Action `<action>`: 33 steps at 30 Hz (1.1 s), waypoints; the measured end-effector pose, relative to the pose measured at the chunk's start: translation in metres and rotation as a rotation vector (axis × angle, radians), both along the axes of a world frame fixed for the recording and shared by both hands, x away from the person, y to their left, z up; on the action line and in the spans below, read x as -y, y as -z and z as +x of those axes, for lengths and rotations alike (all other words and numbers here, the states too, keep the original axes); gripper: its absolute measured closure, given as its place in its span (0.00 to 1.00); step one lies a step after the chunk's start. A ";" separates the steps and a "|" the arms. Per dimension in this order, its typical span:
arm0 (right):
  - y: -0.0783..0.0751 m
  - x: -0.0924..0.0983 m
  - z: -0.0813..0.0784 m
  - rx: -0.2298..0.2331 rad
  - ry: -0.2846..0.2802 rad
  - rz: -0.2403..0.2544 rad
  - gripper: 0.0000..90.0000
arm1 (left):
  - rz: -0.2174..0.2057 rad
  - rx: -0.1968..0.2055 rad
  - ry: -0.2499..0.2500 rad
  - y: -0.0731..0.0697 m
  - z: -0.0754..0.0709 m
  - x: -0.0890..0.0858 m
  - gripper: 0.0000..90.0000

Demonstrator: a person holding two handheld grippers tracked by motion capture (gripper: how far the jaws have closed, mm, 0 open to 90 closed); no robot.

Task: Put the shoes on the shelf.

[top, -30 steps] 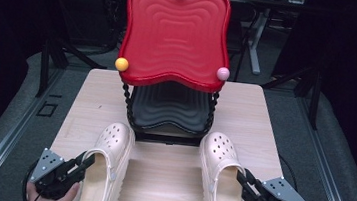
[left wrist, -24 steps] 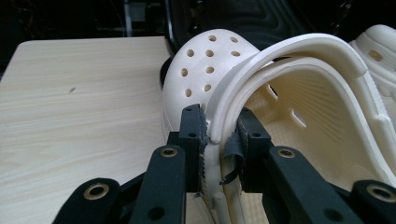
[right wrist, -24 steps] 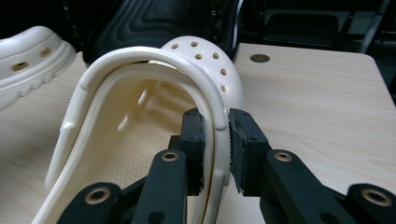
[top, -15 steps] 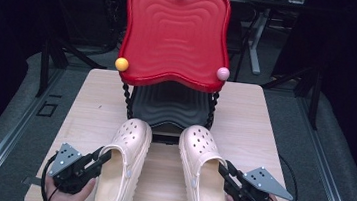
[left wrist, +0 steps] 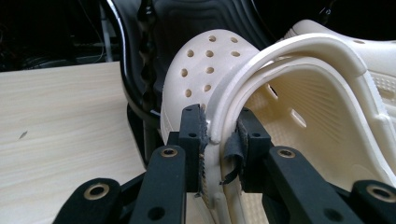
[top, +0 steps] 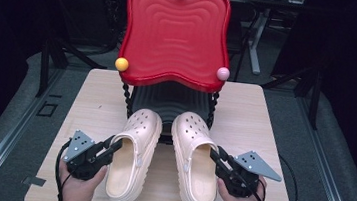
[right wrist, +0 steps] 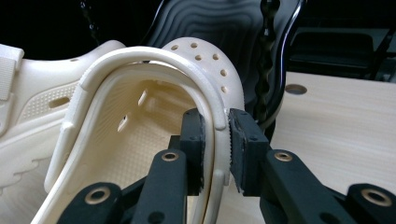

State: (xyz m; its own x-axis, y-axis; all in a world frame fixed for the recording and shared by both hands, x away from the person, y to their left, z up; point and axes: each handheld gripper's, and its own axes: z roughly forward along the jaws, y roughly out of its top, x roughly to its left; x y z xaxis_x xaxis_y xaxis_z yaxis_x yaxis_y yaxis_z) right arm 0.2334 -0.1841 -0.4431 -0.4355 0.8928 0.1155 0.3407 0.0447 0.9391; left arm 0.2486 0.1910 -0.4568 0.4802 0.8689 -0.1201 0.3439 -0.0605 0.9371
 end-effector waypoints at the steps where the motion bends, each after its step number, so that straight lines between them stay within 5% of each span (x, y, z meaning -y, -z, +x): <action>1: -0.001 0.000 0.001 0.000 0.002 -0.004 0.84 | 0.003 0.000 0.001 -0.001 0.002 0.002 0.84; 13: -0.004 -0.009 0.032 0.017 0.011 -0.035 0.85 | 0.019 0.019 -0.018 -0.007 0.029 0.014 0.84; 33: -0.005 -0.028 0.074 0.067 0.065 -0.012 0.85 | 0.028 0.057 -0.063 -0.013 0.070 0.028 0.84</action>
State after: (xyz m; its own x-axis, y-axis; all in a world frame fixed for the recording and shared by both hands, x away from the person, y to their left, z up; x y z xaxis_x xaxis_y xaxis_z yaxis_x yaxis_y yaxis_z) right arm 0.3079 -0.1561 -0.4381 -0.3829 0.9206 0.0771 0.2801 0.0361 0.9593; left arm 0.3188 0.1630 -0.4442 0.4301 0.9001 -0.0692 0.2940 -0.0672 0.9534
